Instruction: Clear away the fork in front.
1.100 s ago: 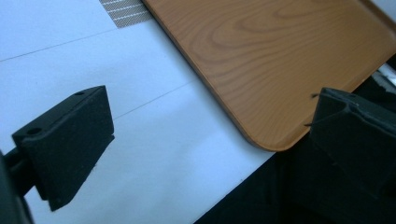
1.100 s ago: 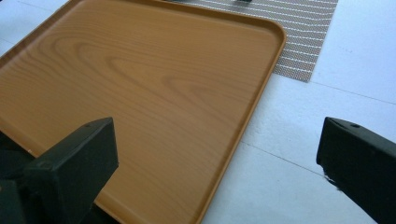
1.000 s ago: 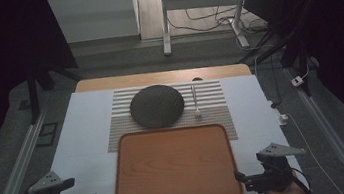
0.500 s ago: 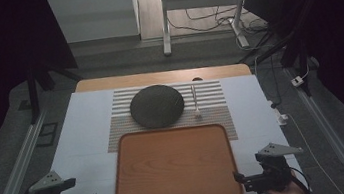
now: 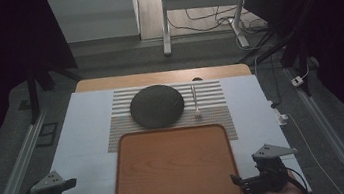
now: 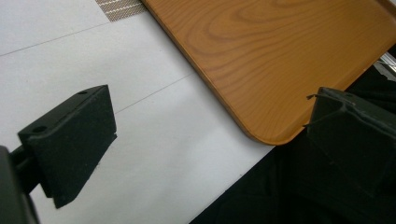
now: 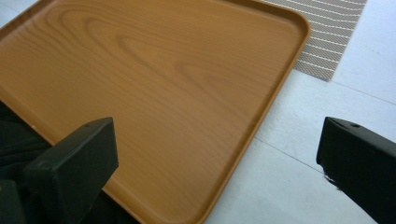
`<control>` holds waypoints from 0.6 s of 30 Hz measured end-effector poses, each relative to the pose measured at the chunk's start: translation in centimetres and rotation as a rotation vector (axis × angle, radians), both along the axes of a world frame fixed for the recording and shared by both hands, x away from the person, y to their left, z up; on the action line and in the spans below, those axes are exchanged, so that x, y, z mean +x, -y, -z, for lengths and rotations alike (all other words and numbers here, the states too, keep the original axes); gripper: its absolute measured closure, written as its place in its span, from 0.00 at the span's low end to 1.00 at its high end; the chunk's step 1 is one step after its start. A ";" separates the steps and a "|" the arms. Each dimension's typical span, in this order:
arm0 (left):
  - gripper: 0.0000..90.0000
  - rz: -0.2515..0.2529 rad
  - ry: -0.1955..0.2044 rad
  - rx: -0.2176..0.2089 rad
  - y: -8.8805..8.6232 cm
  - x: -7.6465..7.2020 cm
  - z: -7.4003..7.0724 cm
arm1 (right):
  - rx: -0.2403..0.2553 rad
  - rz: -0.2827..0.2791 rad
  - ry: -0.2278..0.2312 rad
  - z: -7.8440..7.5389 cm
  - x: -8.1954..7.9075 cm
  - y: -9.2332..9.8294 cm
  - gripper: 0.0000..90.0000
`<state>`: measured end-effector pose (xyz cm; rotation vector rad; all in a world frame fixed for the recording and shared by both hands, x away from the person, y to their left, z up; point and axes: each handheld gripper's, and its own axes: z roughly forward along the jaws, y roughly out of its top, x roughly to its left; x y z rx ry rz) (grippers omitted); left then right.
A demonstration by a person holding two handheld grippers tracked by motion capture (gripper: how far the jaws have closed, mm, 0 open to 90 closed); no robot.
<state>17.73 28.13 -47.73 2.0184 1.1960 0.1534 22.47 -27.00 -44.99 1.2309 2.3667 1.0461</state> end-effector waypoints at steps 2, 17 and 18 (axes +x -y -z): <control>0.01 0.000 -0.001 0.001 0.0 0.0 0.0 | 0.000 -0.005 -0.003 0.0 0.0 0.0 0.00; 0.02 0.007 -0.007 0.018 0.2 0.1 0.0 | -0.010 -0.086 -0.010 0.2 0.2 -1.1 0.00; 0.02 0.009 -0.008 0.020 0.3 0.1 0.0 | -0.013 -0.090 -0.012 0.2 0.2 -1.2 0.00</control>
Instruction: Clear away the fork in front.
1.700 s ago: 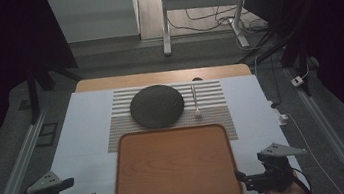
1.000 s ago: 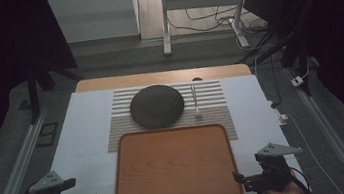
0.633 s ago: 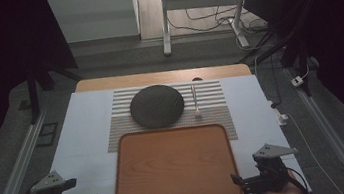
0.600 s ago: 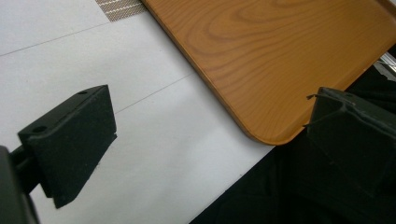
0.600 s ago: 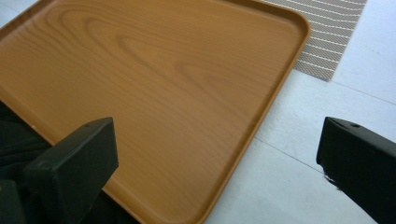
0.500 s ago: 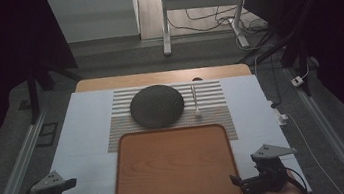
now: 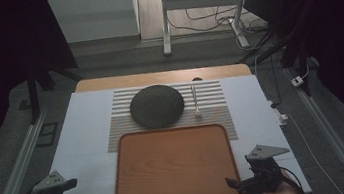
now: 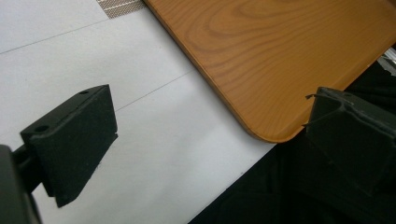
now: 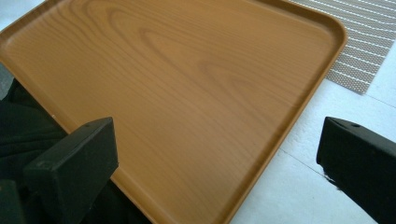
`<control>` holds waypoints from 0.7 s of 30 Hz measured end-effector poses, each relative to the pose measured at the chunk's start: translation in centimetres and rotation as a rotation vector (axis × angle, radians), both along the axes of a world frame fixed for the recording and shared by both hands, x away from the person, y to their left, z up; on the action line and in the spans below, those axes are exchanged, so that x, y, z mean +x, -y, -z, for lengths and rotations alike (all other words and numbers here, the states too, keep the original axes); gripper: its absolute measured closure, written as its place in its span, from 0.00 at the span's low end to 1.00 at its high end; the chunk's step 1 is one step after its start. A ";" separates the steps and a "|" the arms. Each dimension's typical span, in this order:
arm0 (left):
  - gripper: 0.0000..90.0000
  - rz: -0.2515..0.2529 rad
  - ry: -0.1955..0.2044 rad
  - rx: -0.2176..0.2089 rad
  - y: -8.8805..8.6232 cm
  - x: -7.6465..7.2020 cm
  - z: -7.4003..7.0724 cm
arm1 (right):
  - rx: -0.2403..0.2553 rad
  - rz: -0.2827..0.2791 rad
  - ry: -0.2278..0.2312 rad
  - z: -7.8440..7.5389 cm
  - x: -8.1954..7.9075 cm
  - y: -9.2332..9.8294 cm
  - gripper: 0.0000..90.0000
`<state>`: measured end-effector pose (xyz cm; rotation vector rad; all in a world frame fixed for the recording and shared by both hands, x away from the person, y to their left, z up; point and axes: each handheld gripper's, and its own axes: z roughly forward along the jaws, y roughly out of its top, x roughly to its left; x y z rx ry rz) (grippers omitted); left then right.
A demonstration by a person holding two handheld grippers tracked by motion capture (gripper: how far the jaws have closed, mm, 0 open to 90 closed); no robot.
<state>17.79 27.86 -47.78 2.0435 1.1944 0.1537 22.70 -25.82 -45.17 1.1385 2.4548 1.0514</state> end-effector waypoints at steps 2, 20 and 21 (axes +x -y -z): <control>0.02 0.005 -0.001 0.008 0.1 0.0 0.0 | -0.001 -0.006 0.000 0.0 0.0 -0.2 0.00; 0.05 0.044 -0.015 0.088 1.1 0.2 0.1 | -0.035 -0.096 0.018 0.4 0.3 -2.6 0.00; 0.05 0.050 -0.016 0.102 1.2 0.2 0.1 | -0.035 -0.096 0.018 0.4 0.3 -2.6 0.00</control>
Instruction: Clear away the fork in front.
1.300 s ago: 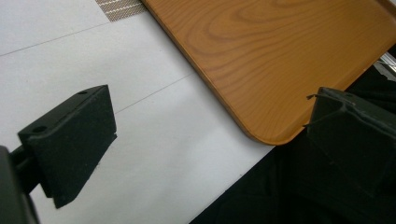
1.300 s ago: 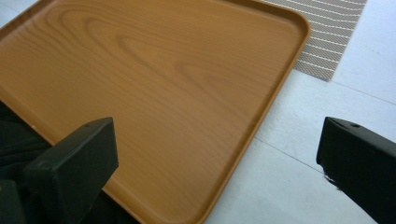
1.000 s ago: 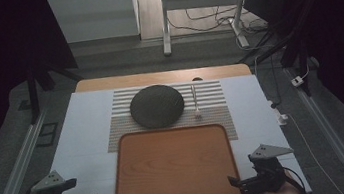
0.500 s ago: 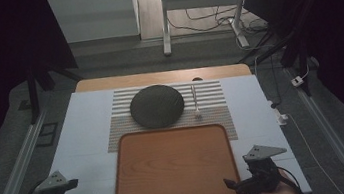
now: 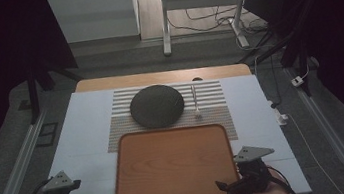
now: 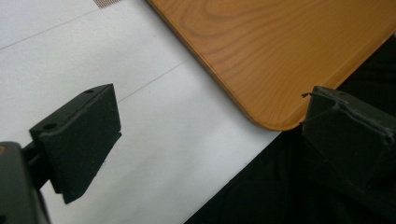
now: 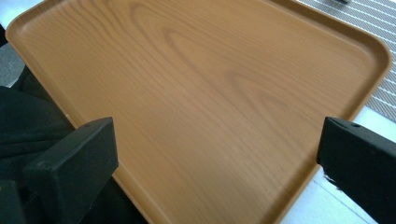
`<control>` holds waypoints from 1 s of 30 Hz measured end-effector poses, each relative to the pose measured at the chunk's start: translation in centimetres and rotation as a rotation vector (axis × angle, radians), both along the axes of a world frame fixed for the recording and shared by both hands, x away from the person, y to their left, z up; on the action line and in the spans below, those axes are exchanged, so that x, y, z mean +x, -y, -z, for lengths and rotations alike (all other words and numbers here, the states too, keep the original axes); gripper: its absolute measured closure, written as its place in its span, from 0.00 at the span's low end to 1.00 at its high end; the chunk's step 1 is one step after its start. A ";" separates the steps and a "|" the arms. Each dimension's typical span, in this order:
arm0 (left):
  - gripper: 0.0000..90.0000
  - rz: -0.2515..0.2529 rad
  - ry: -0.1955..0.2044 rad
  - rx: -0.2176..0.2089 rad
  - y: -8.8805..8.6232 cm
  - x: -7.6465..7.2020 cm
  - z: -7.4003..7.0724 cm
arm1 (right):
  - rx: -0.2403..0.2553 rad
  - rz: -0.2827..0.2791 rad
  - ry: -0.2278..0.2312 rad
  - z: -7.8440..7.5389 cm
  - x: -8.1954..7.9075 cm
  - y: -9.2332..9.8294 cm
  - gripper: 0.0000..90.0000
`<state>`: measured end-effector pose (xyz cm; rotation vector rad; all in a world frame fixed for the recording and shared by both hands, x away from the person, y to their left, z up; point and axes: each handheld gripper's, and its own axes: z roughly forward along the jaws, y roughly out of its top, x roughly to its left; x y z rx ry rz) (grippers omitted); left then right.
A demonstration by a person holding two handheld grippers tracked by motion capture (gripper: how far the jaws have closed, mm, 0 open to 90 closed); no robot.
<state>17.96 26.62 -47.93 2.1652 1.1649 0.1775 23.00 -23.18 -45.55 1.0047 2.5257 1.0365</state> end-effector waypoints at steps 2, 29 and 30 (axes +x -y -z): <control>0.05 0.014 -0.001 0.022 0.3 0.0 0.0 | -0.002 -0.010 0.006 0.1 0.1 -0.3 0.00; 0.02 -0.027 -0.005 -0.134 -1.4 0.1 -0.1 | -0.089 -0.049 0.059 0.8 3.1 -2.7 0.00; 0.02 -0.027 -0.006 -0.136 -1.5 0.1 -0.1 | -0.092 -0.050 0.060 0.9 3.3 -2.8 0.00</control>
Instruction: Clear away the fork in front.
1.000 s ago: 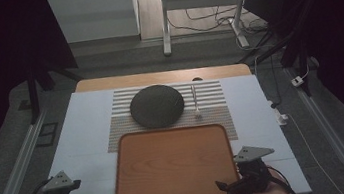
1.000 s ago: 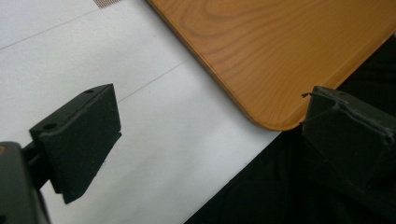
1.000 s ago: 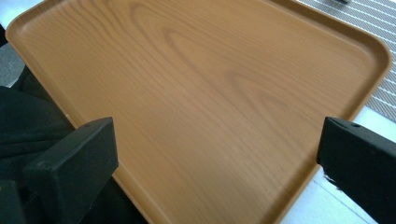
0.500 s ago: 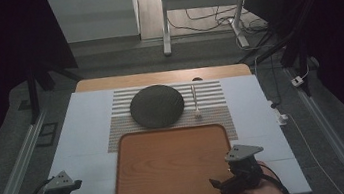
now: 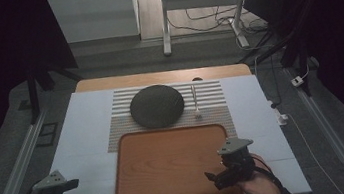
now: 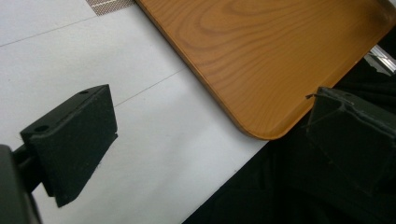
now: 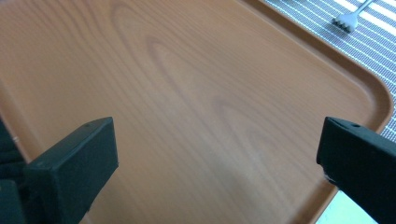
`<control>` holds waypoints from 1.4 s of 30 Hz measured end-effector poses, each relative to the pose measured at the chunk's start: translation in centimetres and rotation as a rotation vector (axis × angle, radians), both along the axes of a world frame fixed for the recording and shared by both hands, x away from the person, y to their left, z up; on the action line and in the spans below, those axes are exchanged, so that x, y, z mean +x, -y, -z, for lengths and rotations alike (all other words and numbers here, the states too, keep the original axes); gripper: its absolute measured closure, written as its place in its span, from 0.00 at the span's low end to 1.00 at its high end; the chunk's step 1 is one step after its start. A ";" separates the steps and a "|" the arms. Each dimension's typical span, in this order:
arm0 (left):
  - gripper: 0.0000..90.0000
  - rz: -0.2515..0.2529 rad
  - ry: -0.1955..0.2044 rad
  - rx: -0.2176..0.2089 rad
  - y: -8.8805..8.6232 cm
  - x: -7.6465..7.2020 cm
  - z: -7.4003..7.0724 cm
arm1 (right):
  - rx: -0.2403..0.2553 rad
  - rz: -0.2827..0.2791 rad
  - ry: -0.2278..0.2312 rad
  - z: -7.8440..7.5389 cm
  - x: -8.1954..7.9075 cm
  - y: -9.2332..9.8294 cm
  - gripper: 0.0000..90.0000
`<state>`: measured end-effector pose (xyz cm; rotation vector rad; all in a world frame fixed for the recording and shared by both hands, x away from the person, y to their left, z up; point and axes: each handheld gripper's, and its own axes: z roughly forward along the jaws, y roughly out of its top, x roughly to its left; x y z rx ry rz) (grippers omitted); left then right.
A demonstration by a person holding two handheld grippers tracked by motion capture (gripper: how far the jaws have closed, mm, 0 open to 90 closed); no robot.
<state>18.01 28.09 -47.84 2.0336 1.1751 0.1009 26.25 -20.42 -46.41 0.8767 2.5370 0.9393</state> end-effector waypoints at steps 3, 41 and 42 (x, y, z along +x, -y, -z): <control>0.02 0.000 0.000 -0.002 0.0 0.0 0.0 | -0.012 0.006 0.012 0.0 0.7 -0.3 0.00; 0.02 0.007 -0.004 -0.001 0.0 0.1 0.0 | -0.264 0.128 0.133 0.9 9.4 -2.2 0.00; 0.02 0.007 -0.005 -0.001 0.0 0.1 0.0 | -0.264 0.128 0.133 0.9 9.4 -2.2 0.00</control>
